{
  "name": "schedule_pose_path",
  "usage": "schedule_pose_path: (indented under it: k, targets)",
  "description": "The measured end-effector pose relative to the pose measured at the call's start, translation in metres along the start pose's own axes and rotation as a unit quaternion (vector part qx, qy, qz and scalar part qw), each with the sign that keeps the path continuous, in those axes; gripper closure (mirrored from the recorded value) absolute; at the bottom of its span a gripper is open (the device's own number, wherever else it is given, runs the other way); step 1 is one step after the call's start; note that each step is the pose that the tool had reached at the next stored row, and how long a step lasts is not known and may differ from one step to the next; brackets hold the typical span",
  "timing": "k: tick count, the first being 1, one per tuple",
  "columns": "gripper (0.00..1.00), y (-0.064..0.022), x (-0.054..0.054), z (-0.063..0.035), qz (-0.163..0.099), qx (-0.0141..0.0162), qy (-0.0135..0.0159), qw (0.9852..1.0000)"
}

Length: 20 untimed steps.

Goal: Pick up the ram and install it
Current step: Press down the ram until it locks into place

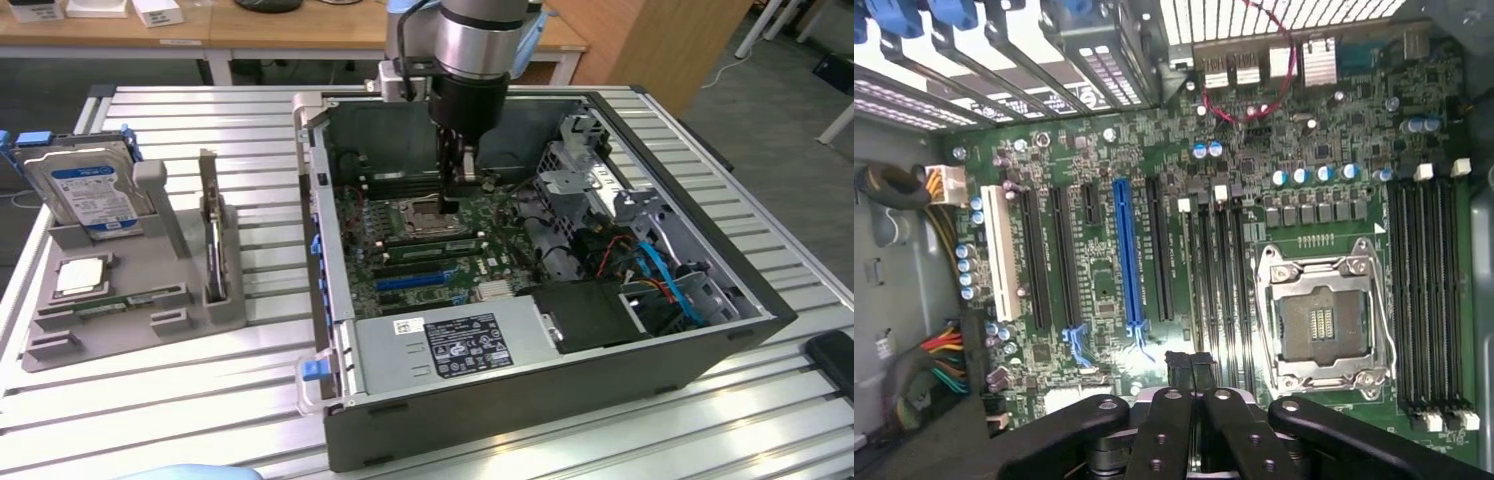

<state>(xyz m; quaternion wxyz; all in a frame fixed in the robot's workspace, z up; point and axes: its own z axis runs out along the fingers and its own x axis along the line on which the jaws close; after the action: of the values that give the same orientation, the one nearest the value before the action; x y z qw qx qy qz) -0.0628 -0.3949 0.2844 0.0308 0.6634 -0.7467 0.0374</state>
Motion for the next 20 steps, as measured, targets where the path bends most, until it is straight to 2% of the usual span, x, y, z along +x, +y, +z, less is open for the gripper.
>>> schedule_pose_path:
  k: [16,20]
  targets:
    - [0.90,0.0001,0.0001,-0.0004,0.000,-0.0001,0.0001,1.0000]
    - [0.90,0.0001,0.0001,-0.0004,0.017,-0.0018,0.0005,0.9999]
